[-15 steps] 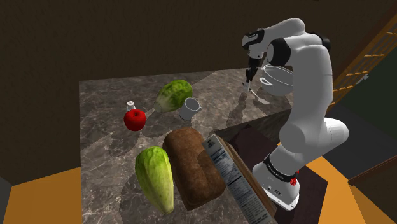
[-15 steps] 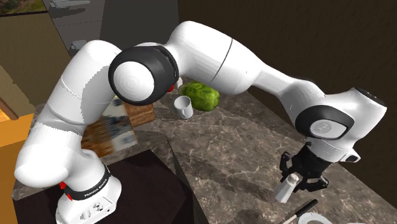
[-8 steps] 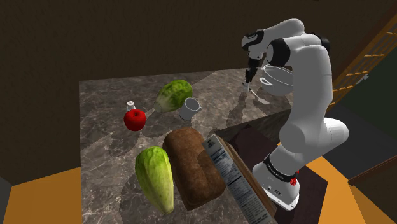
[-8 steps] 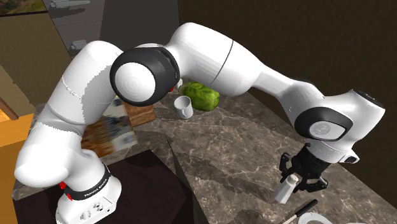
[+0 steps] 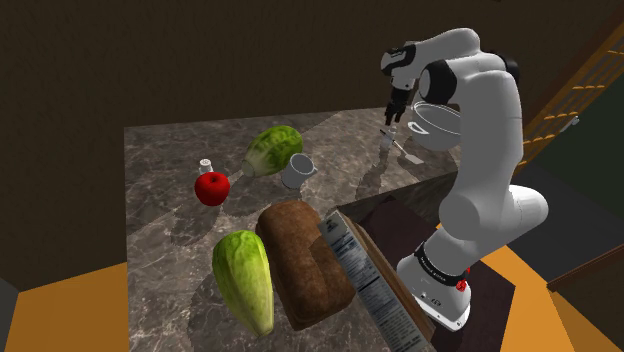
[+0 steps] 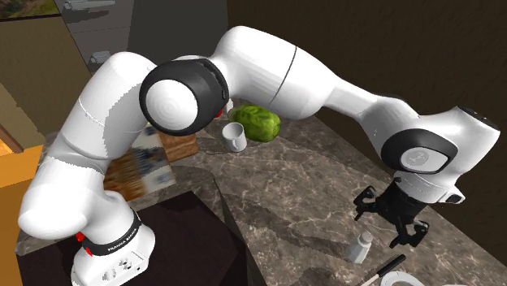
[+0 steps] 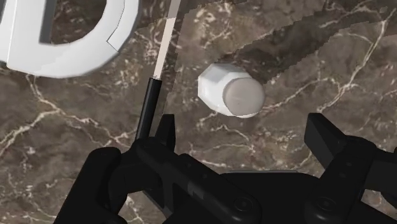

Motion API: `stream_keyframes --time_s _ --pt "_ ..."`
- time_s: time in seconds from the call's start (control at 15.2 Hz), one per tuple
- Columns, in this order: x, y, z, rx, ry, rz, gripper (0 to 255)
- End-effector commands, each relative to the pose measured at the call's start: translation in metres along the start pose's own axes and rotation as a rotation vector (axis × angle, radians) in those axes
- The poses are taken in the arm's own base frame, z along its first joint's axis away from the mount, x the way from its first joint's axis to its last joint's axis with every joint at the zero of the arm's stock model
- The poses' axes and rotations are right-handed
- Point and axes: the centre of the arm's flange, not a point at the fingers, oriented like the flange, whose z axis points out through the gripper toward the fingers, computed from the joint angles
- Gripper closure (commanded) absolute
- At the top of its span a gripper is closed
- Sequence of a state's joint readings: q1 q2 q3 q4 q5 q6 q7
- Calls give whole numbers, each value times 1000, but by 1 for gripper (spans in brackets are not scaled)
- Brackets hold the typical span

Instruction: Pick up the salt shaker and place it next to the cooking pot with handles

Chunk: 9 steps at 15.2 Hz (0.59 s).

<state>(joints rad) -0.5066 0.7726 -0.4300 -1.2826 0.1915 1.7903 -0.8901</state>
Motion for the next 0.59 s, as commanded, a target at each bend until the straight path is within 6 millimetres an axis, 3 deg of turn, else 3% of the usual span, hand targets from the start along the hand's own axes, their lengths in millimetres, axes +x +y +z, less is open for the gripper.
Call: stream_keyframes --time_s 0.0,0.07,0.53 --pt "0 0 -23 1 -1 0 0" --pt "0 0 -34 1 -1 0 0" --pt "0 0 -34 1 -1 0 0"
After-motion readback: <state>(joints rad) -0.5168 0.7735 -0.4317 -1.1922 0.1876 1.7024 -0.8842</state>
